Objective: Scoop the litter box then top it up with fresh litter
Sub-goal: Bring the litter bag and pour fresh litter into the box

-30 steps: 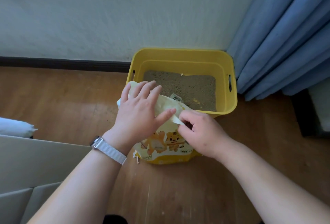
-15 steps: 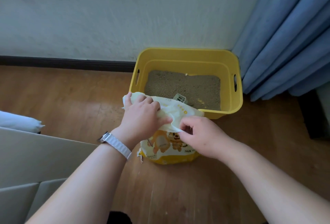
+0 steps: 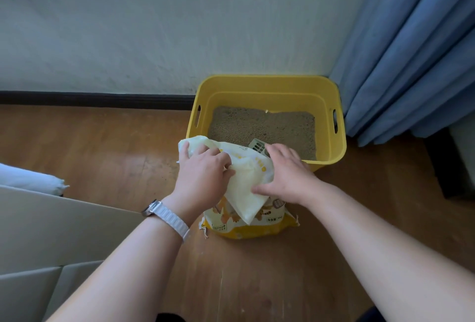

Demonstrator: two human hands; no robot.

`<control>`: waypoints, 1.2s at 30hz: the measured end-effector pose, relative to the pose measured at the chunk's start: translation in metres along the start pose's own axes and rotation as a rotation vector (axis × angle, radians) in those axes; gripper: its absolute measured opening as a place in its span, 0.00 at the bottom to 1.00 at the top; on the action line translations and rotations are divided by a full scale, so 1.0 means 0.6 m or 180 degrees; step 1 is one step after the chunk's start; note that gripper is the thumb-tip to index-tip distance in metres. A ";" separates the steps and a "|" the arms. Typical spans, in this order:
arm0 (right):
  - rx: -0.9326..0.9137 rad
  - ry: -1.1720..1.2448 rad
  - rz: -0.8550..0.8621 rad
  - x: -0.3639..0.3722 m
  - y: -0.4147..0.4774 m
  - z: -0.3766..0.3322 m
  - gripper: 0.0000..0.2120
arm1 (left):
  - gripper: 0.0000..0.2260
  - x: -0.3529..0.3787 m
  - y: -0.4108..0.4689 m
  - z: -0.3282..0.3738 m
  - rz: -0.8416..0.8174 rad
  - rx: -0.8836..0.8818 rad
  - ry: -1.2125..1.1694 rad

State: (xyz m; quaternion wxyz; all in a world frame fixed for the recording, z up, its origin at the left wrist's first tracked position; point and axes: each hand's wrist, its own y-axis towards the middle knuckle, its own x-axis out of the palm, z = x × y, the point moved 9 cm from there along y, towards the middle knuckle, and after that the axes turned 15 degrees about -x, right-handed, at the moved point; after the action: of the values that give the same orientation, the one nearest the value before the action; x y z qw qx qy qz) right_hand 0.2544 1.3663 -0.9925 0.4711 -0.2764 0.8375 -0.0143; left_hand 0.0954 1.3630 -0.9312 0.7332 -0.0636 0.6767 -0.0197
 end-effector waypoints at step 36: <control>-0.0124 0.0410 -0.0084 0.000 -0.038 0.005 0.21 | 0.06 -0.067 -0.007 0.004 0.0126 0.0047 -0.0524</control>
State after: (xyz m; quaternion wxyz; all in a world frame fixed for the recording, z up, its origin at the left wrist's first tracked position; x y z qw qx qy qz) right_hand 0.2671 1.3478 -0.9874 0.4105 -0.2950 0.8626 -0.0219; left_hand 0.0944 1.3634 -0.8906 0.7871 -0.0463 0.6151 -0.0048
